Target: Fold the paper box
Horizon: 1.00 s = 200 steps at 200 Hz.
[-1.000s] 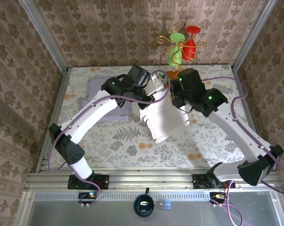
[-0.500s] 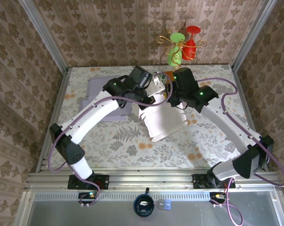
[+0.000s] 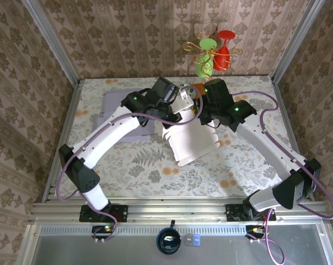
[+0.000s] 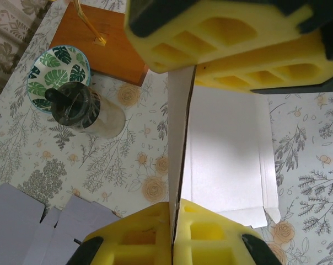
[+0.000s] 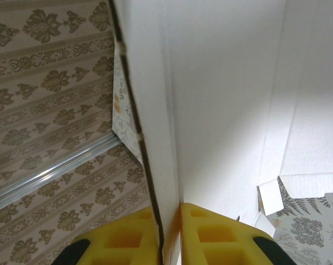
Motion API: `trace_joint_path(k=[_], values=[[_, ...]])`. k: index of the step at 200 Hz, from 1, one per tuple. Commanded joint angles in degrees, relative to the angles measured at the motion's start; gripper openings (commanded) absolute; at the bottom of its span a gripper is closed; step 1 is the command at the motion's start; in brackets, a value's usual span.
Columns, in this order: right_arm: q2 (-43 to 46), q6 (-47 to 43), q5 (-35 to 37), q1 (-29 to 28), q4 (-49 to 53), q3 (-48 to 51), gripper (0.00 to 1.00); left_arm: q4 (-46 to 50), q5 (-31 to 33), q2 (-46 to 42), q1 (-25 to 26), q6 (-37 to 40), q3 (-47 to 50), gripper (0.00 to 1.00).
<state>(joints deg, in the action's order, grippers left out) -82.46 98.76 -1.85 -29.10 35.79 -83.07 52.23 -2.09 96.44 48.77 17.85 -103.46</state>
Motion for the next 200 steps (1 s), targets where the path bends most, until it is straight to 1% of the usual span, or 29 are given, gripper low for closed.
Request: trace_joint_path(k=[1, 16, 41, 71, 97, 109, 137, 152, 176, 200], values=[[-0.2, -0.9, -0.2, 0.5, 0.1, 0.5, 0.17, -0.9, 0.0, 0.2, -0.1, 0.6, 0.2, 0.00], [0.1, -1.0, -0.1, 0.5, 0.2, 0.5, 0.20, -0.8, 0.0, 0.1, 0.0, 0.5, 0.4, 0.00], [0.5, -1.6, 0.4, 0.5, 0.2, 0.3, 0.22, -0.8, 0.0, -0.1, 0.0, 0.4, 0.8, 0.00], [0.8, -1.8, 0.3, 0.6, 0.1, 0.2, 0.22, -0.7, 0.0, -0.1, 0.0, 0.5, 0.9, 0.00], [1.2, -1.7, 0.4, 0.6, 0.2, 0.5, 0.28, -0.7, 0.1, 0.0, 0.0, 0.5, 0.9, 0.00], [1.4, -1.9, 0.5, 0.6, 0.2, 0.4, 0.29, -0.7, 0.4, 0.0, 0.2, 0.6, 0.9, 0.00], [1.6, -1.9, 0.5, 0.7, 0.6, 0.3, 0.26, -0.7, 1.1, 0.0, 0.6, 1.2, 0.9, 0.00], [1.6, -1.9, 0.4, 0.7, 0.6, 0.4, 0.22, -0.6, 2.3, 0.2, 0.9, 2.0, 1.0, 0.00], [1.9, -1.7, 0.5, 0.8, 0.7, 0.6, 0.20, -0.8, 4.0, 0.3, 1.3, 2.7, 1.1, 0.00], [1.9, -1.7, 0.5, 0.9, 0.7, 0.6, 0.13, -1.4, 5.7, 0.1, 1.7, 3.3, 1.3, 0.00]])
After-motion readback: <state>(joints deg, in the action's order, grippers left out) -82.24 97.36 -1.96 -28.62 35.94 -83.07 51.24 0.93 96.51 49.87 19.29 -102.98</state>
